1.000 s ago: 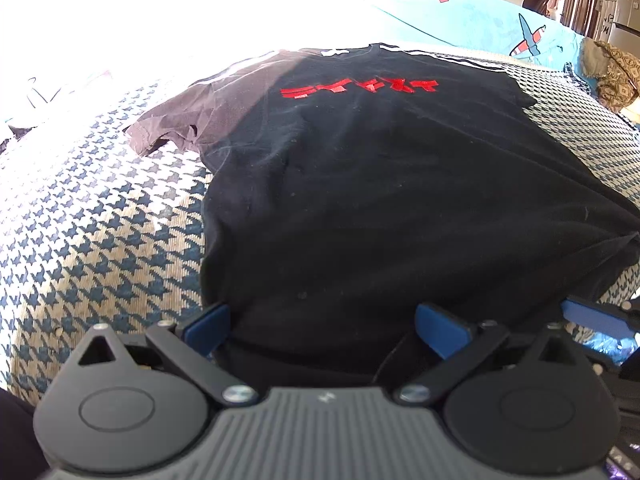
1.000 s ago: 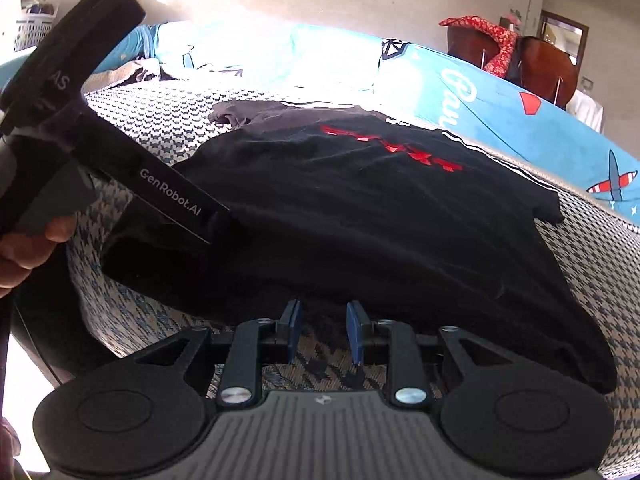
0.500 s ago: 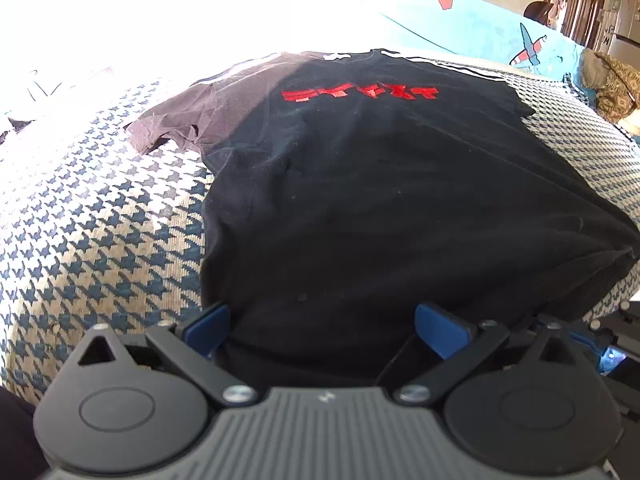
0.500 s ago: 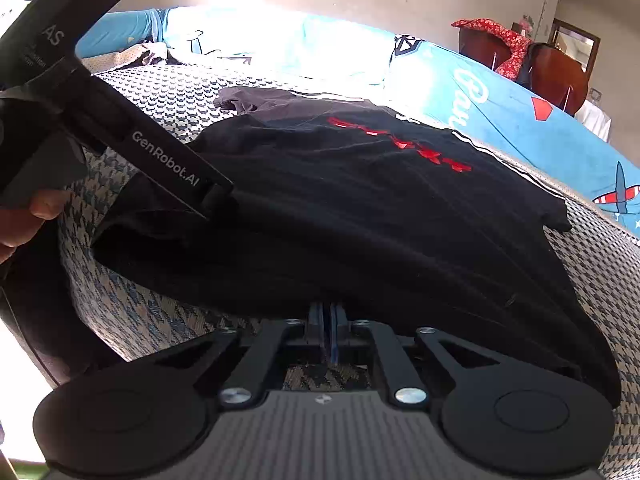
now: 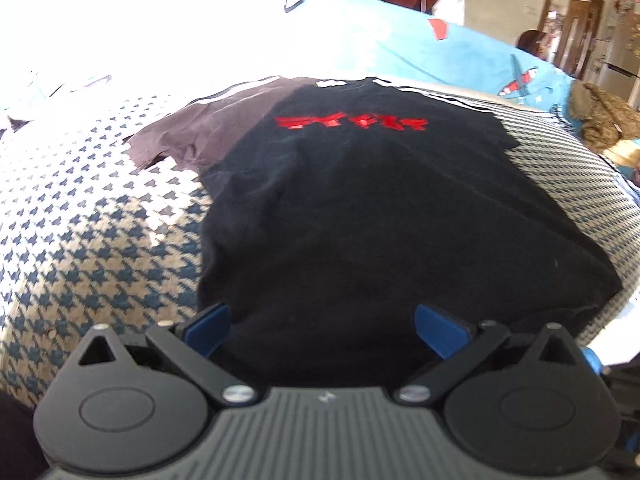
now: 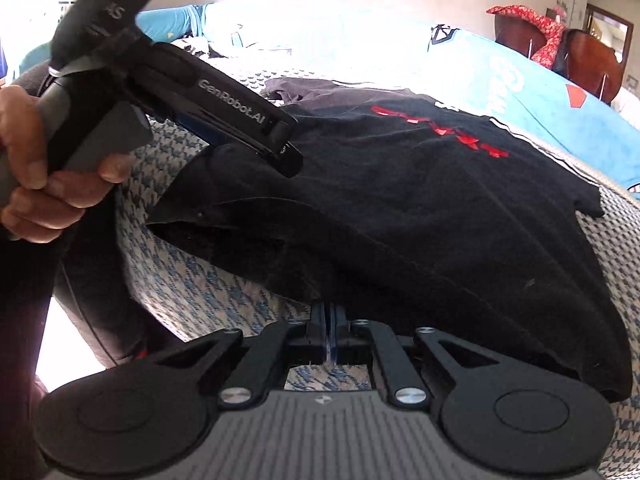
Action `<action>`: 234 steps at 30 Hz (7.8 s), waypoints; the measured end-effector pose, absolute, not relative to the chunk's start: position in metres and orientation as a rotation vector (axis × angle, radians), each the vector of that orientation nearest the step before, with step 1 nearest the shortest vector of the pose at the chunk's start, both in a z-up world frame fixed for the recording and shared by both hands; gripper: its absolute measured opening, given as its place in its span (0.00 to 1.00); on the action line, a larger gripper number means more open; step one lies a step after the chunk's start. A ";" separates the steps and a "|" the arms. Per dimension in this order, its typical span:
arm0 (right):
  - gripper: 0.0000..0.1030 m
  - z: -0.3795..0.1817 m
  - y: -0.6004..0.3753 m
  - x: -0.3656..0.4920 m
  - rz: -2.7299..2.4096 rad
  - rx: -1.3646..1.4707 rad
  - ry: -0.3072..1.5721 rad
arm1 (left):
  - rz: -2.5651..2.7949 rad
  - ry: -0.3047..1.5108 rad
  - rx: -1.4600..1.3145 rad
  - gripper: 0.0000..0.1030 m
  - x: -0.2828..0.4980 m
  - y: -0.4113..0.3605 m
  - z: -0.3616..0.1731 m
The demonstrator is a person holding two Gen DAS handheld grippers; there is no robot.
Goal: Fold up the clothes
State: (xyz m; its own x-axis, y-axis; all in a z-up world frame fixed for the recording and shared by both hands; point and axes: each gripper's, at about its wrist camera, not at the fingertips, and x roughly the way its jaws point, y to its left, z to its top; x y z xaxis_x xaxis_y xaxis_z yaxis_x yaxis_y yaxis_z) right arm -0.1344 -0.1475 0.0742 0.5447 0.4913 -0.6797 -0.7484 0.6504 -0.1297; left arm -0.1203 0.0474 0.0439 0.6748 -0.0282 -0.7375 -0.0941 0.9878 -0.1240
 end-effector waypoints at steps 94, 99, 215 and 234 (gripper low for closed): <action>0.30 0.134 -0.253 0.054 0.428 0.161 0.830 | -0.054 0.936 -0.028 1.00 -0.044 0.012 0.060; 0.30 0.132 -0.262 0.091 0.405 0.239 0.855 | -0.041 0.947 -0.022 1.00 -0.020 0.019 0.061; 0.09 0.090 -0.231 0.325 -0.102 0.152 0.606 | 0.048 0.973 -0.031 1.00 0.050 0.038 0.021; 0.27 0.103 -0.241 0.296 -0.024 0.289 0.686 | 0.059 0.973 -0.018 1.00 0.050 0.036 0.020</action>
